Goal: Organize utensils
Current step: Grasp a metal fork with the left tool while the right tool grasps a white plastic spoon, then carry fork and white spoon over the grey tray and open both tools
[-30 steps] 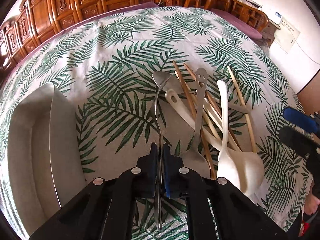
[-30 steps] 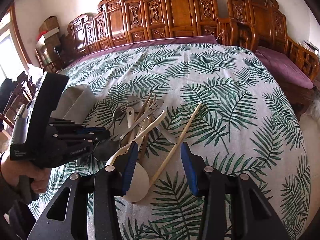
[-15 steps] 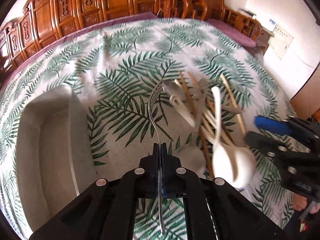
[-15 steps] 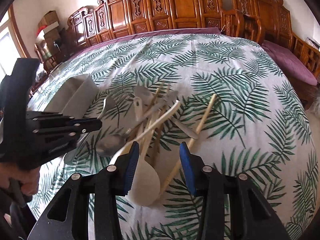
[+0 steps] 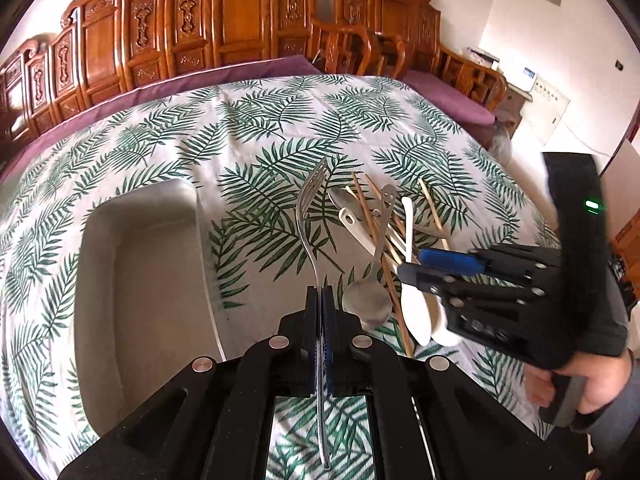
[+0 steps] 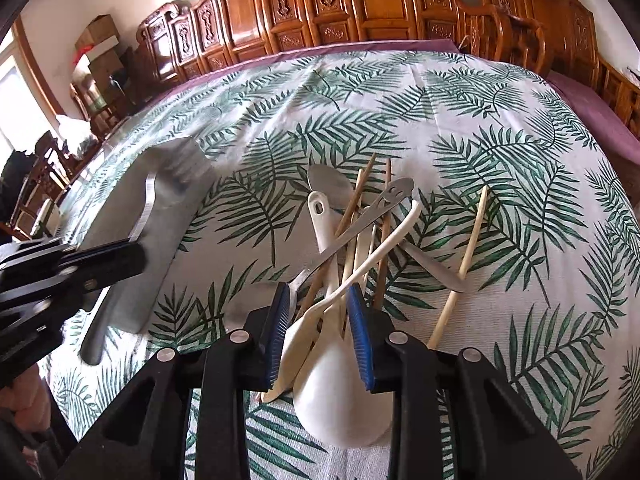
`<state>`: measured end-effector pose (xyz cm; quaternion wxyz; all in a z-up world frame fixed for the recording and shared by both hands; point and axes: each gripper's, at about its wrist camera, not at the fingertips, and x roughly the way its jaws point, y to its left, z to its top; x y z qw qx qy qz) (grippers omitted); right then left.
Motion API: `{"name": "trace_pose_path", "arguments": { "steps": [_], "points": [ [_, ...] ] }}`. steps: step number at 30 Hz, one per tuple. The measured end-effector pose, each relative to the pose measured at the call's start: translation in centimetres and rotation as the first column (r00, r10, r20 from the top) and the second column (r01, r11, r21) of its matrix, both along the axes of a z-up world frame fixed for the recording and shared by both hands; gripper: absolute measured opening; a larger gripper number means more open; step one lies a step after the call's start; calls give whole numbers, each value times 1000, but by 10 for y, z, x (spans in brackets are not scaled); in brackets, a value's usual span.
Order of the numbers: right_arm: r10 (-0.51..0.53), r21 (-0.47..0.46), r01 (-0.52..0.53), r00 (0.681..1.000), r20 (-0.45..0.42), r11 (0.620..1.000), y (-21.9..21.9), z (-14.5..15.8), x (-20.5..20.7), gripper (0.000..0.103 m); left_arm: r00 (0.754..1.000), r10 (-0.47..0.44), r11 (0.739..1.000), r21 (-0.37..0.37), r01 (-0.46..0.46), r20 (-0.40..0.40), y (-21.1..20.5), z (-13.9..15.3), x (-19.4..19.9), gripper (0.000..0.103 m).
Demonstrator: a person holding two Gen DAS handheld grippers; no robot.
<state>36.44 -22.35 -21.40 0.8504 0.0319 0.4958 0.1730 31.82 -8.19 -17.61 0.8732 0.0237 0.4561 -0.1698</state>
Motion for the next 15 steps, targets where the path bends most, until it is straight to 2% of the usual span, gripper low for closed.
{"name": "trace_pose_path", "arguments": {
  "steps": [5,9,15],
  "points": [
    [-33,-60,31,999,-36,998,3,-4,5,24,1000,0,1000,-23,0,11,11,7,-11,2],
    [-50,-99,45,997,-54,994,8,-3,7,23,1000,-4,999,-44,5,26,21,14,-21,2],
    [-92,-132,80,992,-89,988,9,-4,14,16,999,6,998,-66,-3,47,37,22,-31,2]
  ]
}}
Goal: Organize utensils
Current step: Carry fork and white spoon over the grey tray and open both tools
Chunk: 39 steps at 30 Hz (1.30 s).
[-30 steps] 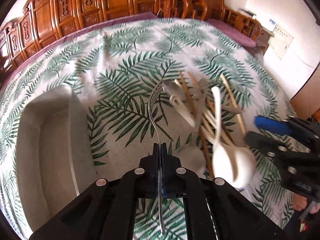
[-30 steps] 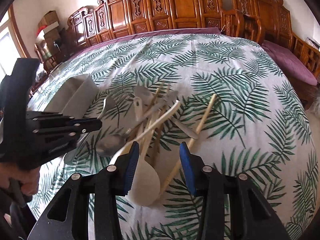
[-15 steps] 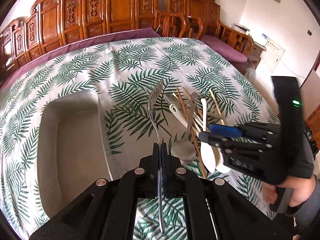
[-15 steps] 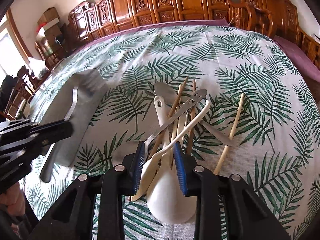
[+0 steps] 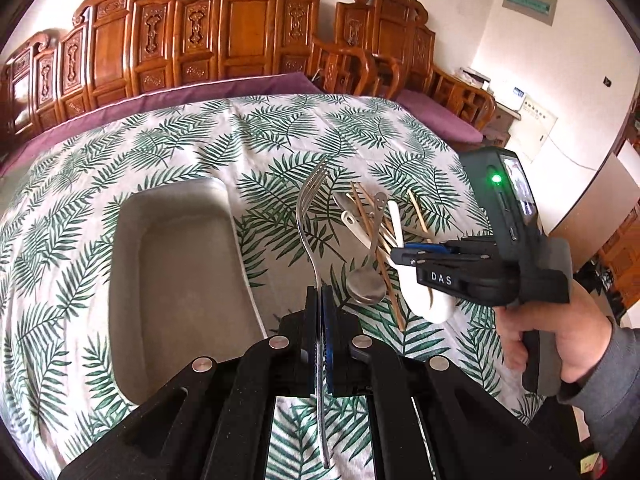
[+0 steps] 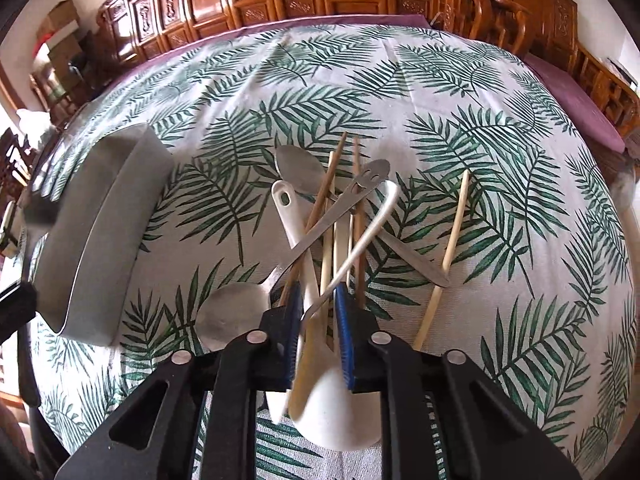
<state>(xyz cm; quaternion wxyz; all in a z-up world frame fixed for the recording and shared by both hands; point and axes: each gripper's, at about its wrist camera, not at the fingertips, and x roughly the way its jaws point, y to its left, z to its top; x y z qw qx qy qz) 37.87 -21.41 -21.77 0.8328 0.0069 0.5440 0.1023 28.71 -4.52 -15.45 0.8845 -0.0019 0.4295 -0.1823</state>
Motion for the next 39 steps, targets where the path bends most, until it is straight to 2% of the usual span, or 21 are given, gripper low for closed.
{"name": "trace_pose_path", "arguments": {
  "steps": [4,8,14,28,39],
  "points": [
    [-36,-45,35,999,-5,998,-1,1,0,11,1000,14,1000,-13,-14,10,13,5,-1,2],
    [-58,-44,58,998,4,997,-3,7,-3,6,999,29,999,-24,-29,19,25,8,-2,2],
    [-47,-36,49,998,39,998,-1,25,-14,5,998,57,998,-32,-57,22,40,9,0,2],
    [75,38,-80,989,130,996,48,77,-33,6,990,141,990,-6,-141,-6,78,-2,28,2],
    [126,64,-137,981,151,989,84,85,-33,6,984,174,985,16,-173,-49,87,-23,59,2]
  ]
}}
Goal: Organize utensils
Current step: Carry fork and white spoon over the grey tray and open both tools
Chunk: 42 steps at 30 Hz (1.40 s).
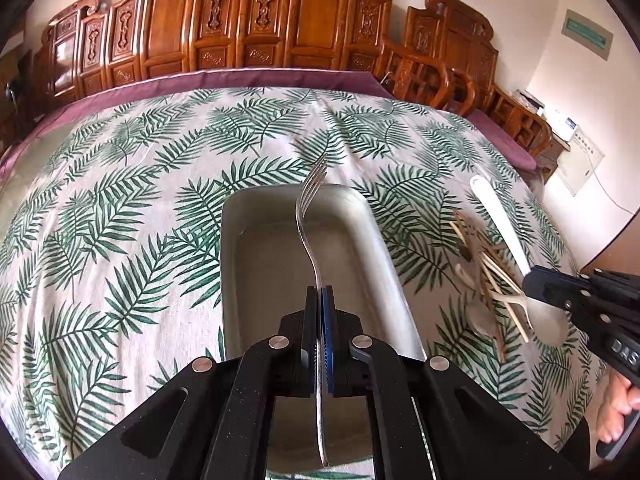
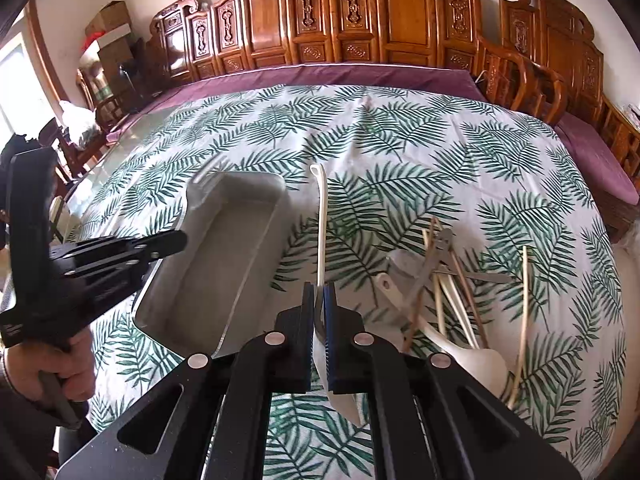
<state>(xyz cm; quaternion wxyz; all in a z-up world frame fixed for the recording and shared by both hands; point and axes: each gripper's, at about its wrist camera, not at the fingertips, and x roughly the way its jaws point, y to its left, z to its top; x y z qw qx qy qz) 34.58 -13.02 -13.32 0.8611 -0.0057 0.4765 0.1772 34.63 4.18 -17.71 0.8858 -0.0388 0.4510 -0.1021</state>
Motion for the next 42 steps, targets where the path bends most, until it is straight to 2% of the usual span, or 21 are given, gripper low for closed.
{"name": "trace_pose_path", "arguments": {
  "steps": [7,14,20,25,31,37,42],
  "points": [
    [20,13,-20,1000,-11,1000,13,-6,2,6,1000,5,1000,-18,-5,3,4,-3,0,3],
    [67,59,-66,998,-13,996,42,-9,4,6,999,9,1000,15,-10,44,19,16,-23,3],
    [97,104,-94,995,-27,990,78,-15,12,6,995,25,999,44,-29,94,42,35,-44,12],
    [97,114,-91,994,-51,989,99,-22,22,6,991,39,997,62,-47,130,55,46,-56,13],
    [99,95,-93,993,-58,991,116,-27,31,8,989,48,997,46,-55,142,66,50,-64,14],
    [110,98,-108,994,-22,989,102,-18,24,8,988,35,998,51,-43,150,60,52,-69,14],
    [100,77,-102,995,27,992,56,-5,6,8,988,4,999,52,-12,153,44,54,-73,15]
  ]
}}
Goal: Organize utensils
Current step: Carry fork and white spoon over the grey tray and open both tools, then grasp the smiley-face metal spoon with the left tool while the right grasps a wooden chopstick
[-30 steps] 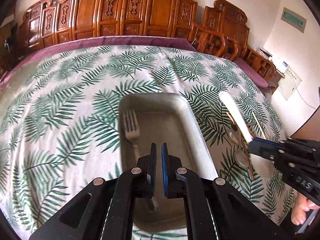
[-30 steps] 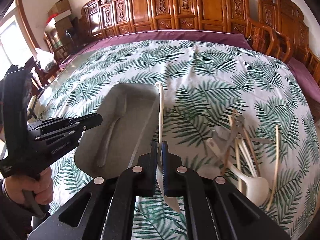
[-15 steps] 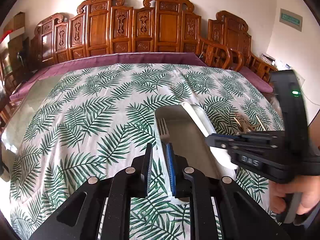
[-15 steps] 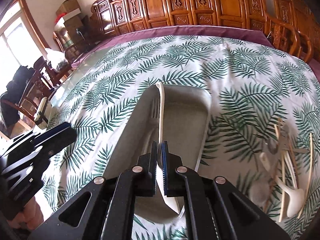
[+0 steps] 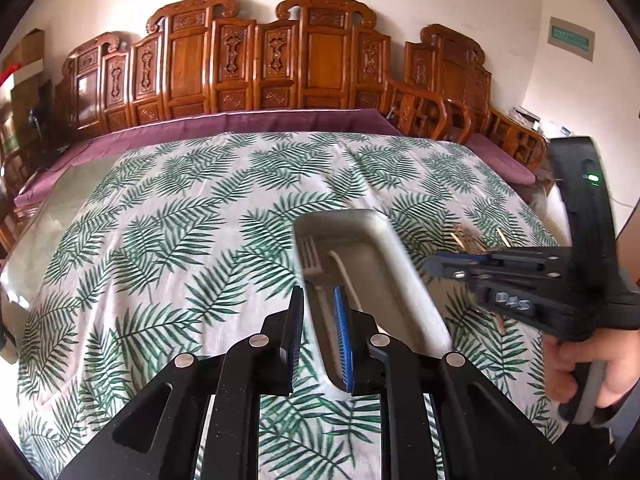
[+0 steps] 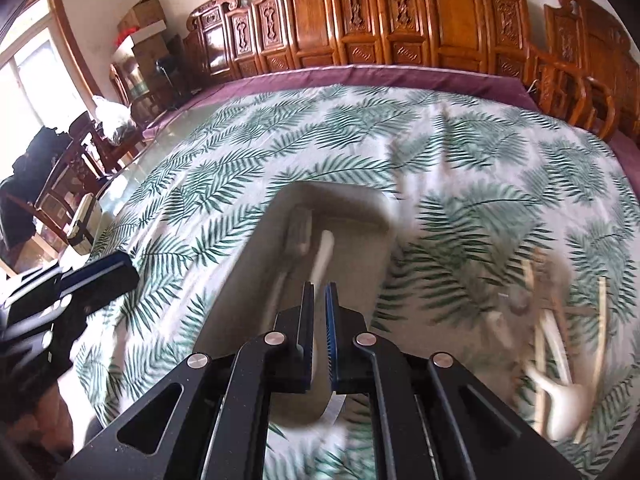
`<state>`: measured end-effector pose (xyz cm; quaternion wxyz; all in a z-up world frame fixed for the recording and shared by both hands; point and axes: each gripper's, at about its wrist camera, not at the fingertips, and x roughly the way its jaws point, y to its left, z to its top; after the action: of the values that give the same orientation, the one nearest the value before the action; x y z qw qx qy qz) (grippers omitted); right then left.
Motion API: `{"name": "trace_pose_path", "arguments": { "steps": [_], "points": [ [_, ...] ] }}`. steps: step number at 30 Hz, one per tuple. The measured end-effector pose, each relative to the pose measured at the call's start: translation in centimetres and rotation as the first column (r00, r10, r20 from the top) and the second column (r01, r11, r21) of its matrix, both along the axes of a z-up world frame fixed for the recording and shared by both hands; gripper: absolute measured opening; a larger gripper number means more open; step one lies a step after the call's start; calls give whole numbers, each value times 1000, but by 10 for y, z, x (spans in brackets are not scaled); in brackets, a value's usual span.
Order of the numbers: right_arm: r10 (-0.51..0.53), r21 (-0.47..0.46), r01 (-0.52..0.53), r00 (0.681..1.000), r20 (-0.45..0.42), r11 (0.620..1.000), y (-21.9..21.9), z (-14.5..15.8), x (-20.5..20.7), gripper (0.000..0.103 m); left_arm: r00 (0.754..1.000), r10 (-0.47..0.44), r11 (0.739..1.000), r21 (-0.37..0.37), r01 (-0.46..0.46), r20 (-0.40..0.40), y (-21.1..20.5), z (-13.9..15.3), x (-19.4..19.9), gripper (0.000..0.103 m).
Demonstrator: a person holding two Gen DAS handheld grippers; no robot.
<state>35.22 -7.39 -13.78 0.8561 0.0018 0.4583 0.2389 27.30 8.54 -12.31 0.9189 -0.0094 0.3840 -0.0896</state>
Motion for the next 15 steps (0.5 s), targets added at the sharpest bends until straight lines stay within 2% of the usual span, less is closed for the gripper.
{"name": "trace_pose_path", "arguments": {
  "steps": [8,13,15],
  "points": [
    [-76,-54,78,996,52,995,-103,10,-23,8,998,-64,998,-13,63,-10,-44,-3,-3,16],
    [-123,-57,126,991,58,990,-150,10,-28,8,995,-102,995,-7,102,-23,-77,-7,-1,16],
    [-137,-56,141,988,70,988,-164,8,-30,17,993,-116,993,-5,116,-29,-89,-9,-1,16]
  ]
}}
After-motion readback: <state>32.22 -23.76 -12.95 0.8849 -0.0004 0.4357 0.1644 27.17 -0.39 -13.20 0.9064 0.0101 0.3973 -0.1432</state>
